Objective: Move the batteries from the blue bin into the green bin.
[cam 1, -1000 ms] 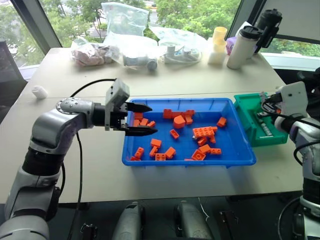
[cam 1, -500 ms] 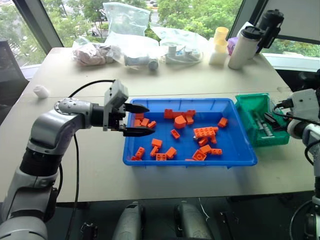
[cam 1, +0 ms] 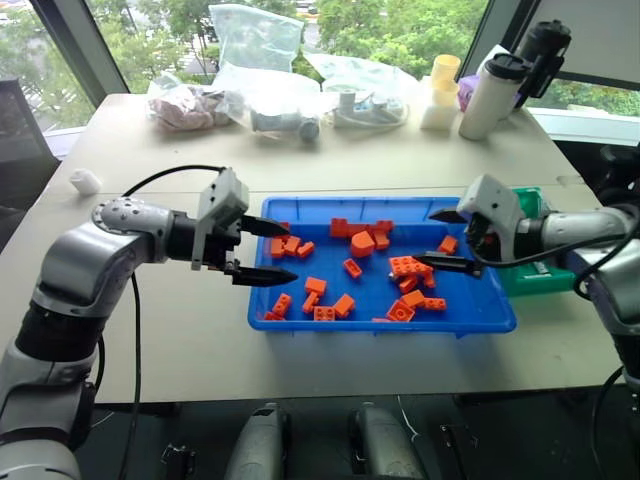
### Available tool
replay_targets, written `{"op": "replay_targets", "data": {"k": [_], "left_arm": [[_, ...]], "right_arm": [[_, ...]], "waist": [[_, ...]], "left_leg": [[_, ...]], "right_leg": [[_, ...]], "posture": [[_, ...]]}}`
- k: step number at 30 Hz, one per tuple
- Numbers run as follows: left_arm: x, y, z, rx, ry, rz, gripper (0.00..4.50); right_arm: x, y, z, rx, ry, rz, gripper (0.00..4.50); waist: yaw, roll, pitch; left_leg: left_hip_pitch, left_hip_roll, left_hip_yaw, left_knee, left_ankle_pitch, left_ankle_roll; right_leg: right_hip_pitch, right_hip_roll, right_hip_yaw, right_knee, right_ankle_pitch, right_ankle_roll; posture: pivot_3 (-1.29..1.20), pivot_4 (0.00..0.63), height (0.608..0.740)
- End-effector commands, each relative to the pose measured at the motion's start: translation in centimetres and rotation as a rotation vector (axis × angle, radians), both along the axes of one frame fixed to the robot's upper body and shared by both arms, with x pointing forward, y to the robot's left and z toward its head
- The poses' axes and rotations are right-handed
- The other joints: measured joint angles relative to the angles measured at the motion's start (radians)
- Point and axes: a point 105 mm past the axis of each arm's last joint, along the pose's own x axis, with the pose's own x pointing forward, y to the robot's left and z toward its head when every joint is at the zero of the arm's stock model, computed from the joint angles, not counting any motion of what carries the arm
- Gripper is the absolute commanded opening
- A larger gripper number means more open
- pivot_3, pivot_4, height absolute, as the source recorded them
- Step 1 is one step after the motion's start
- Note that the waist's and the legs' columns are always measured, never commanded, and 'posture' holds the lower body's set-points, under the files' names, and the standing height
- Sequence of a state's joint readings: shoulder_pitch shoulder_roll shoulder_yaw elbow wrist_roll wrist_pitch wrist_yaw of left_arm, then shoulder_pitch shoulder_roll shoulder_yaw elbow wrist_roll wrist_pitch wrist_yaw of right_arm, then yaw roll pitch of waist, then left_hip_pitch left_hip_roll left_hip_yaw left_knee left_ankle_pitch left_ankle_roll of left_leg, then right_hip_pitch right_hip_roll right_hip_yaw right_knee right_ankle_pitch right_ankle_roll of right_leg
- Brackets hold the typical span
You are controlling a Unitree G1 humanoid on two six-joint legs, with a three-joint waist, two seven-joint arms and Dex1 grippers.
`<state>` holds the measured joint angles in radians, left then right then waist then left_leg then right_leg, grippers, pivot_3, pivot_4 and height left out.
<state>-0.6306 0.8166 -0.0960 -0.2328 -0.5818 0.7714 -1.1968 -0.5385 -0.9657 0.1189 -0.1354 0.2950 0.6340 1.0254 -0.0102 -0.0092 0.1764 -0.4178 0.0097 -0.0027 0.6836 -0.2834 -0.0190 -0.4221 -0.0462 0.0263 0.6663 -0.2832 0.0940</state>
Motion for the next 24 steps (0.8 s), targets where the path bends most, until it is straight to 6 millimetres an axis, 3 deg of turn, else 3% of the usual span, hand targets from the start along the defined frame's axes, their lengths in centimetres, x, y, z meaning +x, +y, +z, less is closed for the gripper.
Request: {"op": "replay_targets", "data": {"k": [1, 11, 22, 24], "left_arm": [[-0.5, 0.0, 0.7, -0.014, -0.031, 0.000, 4.50], [-0.8, 0.0, 0.3, -0.022, -0.026, 0.034, 4.50], [-0.7, 0.3, 0.4, -0.030, -0.031, 0.063, 4.50], [-0.7, 0.3, 0.5, -0.032, -0.032, 0.069, 4.50]], "right_arm": [[0.8, -0.5, 0.2, -0.042, 0.022, 0.033, 4.20], [1.4, 0.4, -1.8, -0.086, 0.147, 0.168, 4.20], [3.0, 0.2, -4.1, -0.150, 0.195, 0.174, 4.20], [3.0, 0.2, -4.2, -0.135, 0.209, 0.181, 3.47]], "waist": [[-0.002, 0.000, 0.000], [-0.004, 0.000, 0.000], [-0.003, 0.000, 0.000], [-0.004, 0.000, 0.000]], "left_leg": [[0.000, 0.000, 0.000, 0.000, 0.000, 0.000], [0.001, 0.001, 0.000, 0.000, 0.000, 0.000], [0.001, 0.001, 0.000, 0.000, 0.000, 0.000], [0.001, 0.001, 0.000, 0.000, 0.000, 0.000]], "right_leg": [[0.000, 0.000, 0.000, 0.000, 0.000, 0.000], [-0.001, 0.001, 0.000, 0.001, 0.000, 0.000], [-0.001, 0.001, 0.000, 0.001, 0.000, 0.000], [-0.001, 0.001, 0.000, 0.001, 0.000, 0.000]], "posture": [[0.00, 0.150, 0.740], [0.00, 0.150, 0.740], [0.00, 0.150, 0.740], [0.00, 0.150, 0.740]]}}
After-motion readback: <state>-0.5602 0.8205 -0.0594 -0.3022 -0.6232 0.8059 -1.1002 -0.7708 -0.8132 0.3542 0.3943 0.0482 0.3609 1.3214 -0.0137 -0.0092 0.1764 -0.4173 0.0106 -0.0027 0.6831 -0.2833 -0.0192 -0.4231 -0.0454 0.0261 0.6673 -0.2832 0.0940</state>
